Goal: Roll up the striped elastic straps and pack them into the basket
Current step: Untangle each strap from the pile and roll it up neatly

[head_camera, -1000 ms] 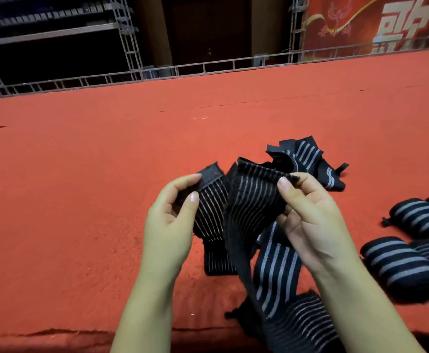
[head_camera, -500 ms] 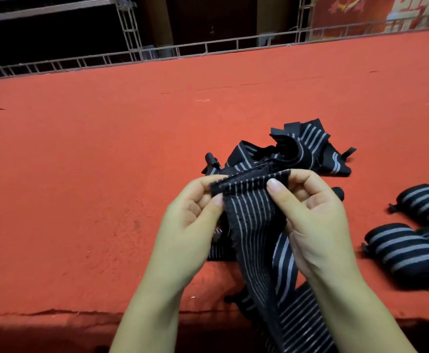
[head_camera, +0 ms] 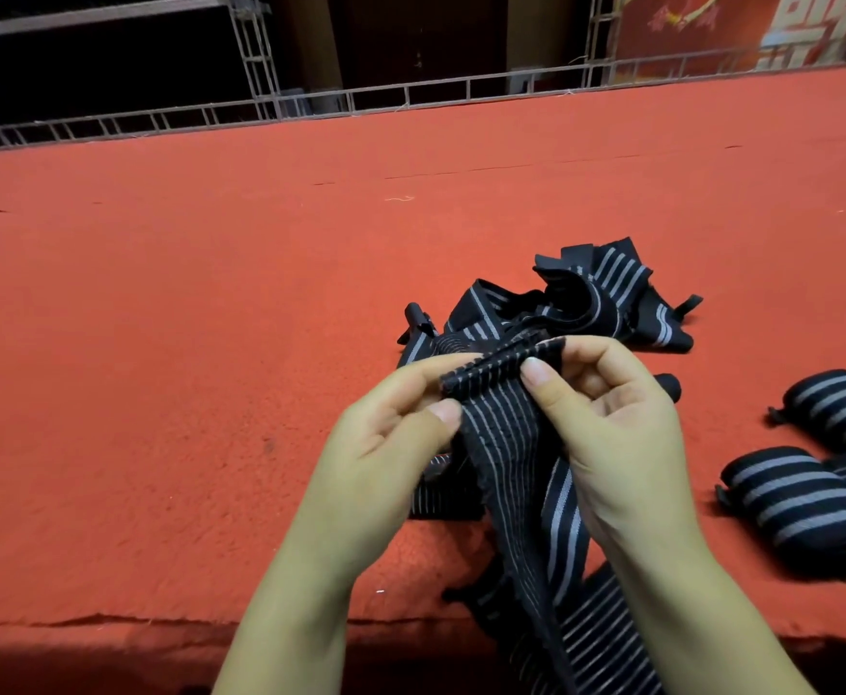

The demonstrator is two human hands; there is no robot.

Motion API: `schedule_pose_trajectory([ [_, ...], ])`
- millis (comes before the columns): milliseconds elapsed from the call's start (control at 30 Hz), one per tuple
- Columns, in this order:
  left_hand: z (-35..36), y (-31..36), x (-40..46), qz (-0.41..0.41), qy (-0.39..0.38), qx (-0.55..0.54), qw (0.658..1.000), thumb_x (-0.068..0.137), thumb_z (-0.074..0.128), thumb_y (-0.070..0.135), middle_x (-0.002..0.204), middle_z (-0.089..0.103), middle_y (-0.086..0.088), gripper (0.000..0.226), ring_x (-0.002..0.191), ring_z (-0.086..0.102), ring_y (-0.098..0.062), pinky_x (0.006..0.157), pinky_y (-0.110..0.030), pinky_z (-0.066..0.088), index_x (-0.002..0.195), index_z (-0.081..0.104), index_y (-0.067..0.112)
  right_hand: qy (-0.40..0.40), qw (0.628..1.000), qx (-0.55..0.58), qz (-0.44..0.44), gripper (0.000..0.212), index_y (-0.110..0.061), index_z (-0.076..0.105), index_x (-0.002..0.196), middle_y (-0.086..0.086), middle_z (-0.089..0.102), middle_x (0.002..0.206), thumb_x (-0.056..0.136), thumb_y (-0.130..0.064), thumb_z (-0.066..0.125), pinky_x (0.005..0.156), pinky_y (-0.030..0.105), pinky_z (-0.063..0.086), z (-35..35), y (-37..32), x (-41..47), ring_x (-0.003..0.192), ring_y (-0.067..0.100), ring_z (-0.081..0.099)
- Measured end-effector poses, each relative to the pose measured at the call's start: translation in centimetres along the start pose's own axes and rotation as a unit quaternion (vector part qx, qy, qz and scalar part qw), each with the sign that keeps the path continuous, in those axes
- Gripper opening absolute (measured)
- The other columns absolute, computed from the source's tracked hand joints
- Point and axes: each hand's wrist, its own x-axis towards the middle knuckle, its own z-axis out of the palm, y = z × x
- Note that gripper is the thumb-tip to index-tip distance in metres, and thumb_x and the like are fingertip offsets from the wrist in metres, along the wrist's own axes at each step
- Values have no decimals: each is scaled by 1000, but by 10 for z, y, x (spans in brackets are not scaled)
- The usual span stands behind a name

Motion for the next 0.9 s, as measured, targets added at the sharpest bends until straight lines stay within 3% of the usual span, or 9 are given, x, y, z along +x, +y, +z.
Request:
schedule_pose_trajectory([
  [67,1,3,1,22,19,41,999,86,66,19,97,75,9,20,93,69,-4,79,-15,51,106,68,22,-1,1000,-5,-3,12,-9,63,88,-3,72,76,78,-4,66,63,18,53,1,1,-1,69,7,67],
  [133,3,4,0,21,32,60,997,92,61,15,91,75,12,18,86,69,0,74,-11,49,102,69,26,3,999,-32,-15,12,-12,64,88,-4,72,79,79,-5,67,66,18,53,1,2,-2,72,7,67],
  [267,-1,2,1,31,54,92,994,93,57,14,93,74,12,20,88,68,-2,74,-12,49,101,69,27,18,991,-127,-42,24,-23,64,96,-5,70,93,78,-9,73,77,17,50,-3,6,-1,90,7,65],
  [367,-3,1,3,34,61,103,992,90,57,12,91,74,13,22,86,68,-1,74,-12,49,98,70,28,-11,992,-127,-17,34,-28,64,105,-6,70,102,73,-21,73,81,16,50,-5,3,0,100,6,65],
  [500,-8,-1,7,26,83,118,989,86,57,14,90,74,11,21,87,68,-4,75,-15,49,94,71,27,-97,988,-116,3,18,-25,73,90,-6,73,91,73,-25,70,75,18,52,-3,-6,3,87,6,69],
  [567,-8,-1,9,29,92,106,990,86,60,12,89,74,9,20,86,68,-6,75,-17,50,92,71,28,-108,986,-124,-20,8,-26,73,80,-6,72,83,78,-19,75,71,18,52,-2,-8,4,80,5,67],
  [667,1,-2,11,11,125,13,992,90,62,14,82,74,4,9,77,68,-6,67,-17,52,92,69,20,-87,988,-114,-61,14,-29,72,77,-6,71,78,79,-15,69,70,21,52,1,-9,6,75,7,65],
  [767,11,-3,10,-42,113,-79,990,85,54,31,86,75,0,24,78,69,-10,67,-21,54,98,66,15,-68,991,-83,-85,17,-30,71,78,-5,69,78,80,-14,67,72,25,51,7,-8,8,76,9,64],
  [900,14,-3,11,-65,132,-93,985,83,57,32,88,75,-6,24,80,71,-16,67,-25,56,93,70,15,-65,991,-82,-89,16,-29,72,81,-4,71,84,81,-14,68,76,27,52,9,-8,11,82,12,66],
])
